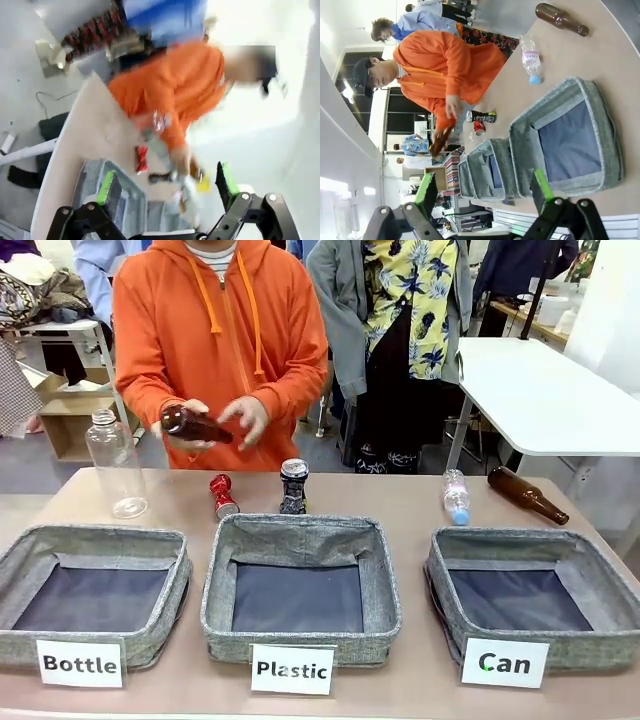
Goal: Sort the can waste into the basket.
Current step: Pick up the can waste from the table and place it in the right Fabric basket.
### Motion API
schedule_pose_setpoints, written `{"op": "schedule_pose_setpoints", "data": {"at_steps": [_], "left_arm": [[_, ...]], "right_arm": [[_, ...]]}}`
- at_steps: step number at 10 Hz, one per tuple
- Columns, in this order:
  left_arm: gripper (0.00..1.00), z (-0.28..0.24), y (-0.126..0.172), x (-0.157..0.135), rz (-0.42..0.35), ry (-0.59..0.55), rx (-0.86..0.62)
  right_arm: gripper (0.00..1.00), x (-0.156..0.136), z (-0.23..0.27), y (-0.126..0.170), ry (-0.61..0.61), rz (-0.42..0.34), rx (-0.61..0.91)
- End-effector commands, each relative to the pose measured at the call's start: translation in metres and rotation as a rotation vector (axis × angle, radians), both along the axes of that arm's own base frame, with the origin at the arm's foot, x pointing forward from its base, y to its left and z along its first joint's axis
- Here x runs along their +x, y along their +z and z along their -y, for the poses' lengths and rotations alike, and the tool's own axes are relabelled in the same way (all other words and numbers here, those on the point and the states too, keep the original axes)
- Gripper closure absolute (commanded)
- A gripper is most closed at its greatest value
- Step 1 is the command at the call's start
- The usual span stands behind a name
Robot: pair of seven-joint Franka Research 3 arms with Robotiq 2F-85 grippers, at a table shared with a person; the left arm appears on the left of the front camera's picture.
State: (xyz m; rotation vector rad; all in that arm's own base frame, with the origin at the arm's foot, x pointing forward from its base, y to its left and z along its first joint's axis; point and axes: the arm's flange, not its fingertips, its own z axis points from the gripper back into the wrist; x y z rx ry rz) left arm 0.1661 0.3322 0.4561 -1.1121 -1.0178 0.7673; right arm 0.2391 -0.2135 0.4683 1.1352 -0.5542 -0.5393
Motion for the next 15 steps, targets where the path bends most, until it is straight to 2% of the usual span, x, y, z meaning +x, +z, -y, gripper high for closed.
{"op": "schedule_pose_setpoints", "data": {"at_steps": [1, 2, 4, 9, 12, 15], "left_arm": [[0.0, -0.014, -0.03, -0.006, 0.111, 0.101, -0.156], [0.0, -0.021, -0.037, -0.015, 0.124, 0.142, -0.192], [0.0, -0.017, -0.034, -0.018, 0.145, 0.128, -0.187], [0.0, 0.012, -0.01, 0.019, 0.129, 0.019, -0.108], [0.0, 0.062, 0.017, 0.052, 0.095, -0.157, 0.053], [0.0, 0.148, 0.036, 0.116, 0.002, -0.501, 0.29]], "right_arm": [[0.0, 0.002, 0.002, 0.002, 0.0, 0.035, 0.006], [0.0, 0.002, 0.002, 0.002, 0.0, 0.035, 0.006], [0.0, 0.002, 0.002, 0.002, 0.0, 0.035, 0.006], [0.0, 0.002, 0.002, 0.002, 0.0, 0.035, 0.006], [0.0, 0.002, 0.002, 0.002, 0.0, 0.035, 0.006], [0.0, 0.002, 0.002, 0.002, 0.0, 0.035, 0.006]]}}
